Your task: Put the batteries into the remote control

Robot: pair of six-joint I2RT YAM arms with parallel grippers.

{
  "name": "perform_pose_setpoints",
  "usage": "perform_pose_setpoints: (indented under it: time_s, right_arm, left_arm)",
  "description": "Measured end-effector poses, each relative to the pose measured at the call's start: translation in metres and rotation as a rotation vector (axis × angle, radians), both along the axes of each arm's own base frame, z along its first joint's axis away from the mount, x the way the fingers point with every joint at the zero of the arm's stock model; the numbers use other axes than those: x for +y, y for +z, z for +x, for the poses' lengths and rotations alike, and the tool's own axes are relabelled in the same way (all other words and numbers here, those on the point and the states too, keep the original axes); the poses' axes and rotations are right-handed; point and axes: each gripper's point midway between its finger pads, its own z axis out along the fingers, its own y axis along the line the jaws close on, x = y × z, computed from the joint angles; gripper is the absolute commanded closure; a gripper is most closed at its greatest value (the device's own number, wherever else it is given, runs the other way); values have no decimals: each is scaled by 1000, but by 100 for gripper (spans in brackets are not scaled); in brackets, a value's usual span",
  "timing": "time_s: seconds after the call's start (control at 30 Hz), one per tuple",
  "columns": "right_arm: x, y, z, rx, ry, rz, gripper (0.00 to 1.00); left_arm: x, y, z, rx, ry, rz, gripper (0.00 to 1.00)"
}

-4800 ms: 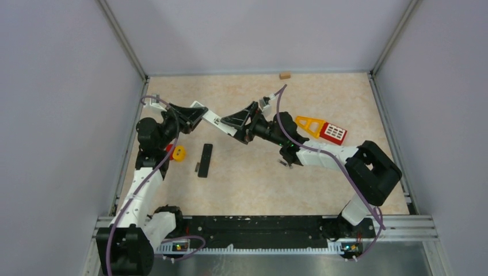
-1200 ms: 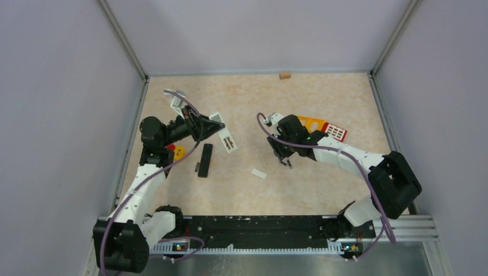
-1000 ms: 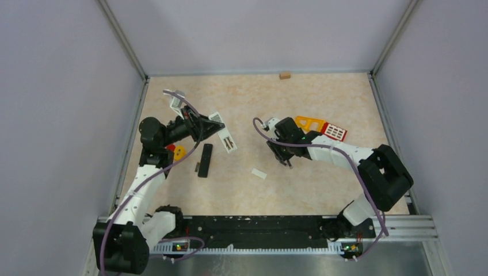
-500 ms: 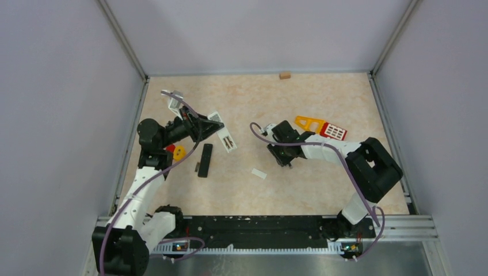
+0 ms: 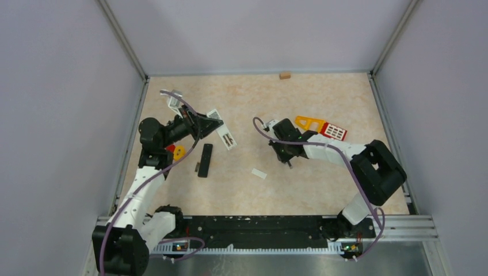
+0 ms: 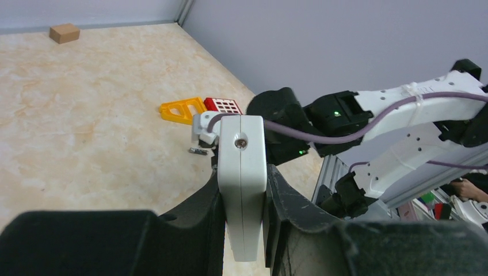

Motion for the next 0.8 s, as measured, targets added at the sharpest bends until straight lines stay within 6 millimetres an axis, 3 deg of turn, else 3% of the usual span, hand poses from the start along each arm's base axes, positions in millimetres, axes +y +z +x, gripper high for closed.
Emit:
perform_pose_setpoints:
  time_s: [0.07, 0.13, 0.2, 0.3, 0.43, 0.53, 0.6, 0.8]
  right_arm:
    - [4, 13, 3, -25, -28, 40, 94]
    - [11, 40, 8, -81, -65, 122, 95]
    - [23, 83, 15, -167, -98, 258, 95]
    - [46, 166, 19, -319, -110, 527, 95]
    - [76, 251, 3, -450, -51, 807, 94]
    - [105, 287, -21, -471, 31, 945, 94]
    - [118, 299, -33, -470, 70, 1004, 94]
    - [142, 317, -48, -479, 130, 1073, 94]
  left_arm:
    - [1, -1, 5, 13, 23, -8, 100]
    - [2, -2, 11, 36, 36, -24, 100]
    - [1, -2, 18, 73, 42, -57, 100]
    - [-4, -4, 28, 135, 33, -111, 100]
    - [-17, -6, 31, 204, -10, -165, 100]
    - [-27, -2, 26, 224, -40, -188, 100]
    - [-31, 2, 22, 221, -56, -204, 100]
    - [-35, 11, 17, 235, -65, -235, 100]
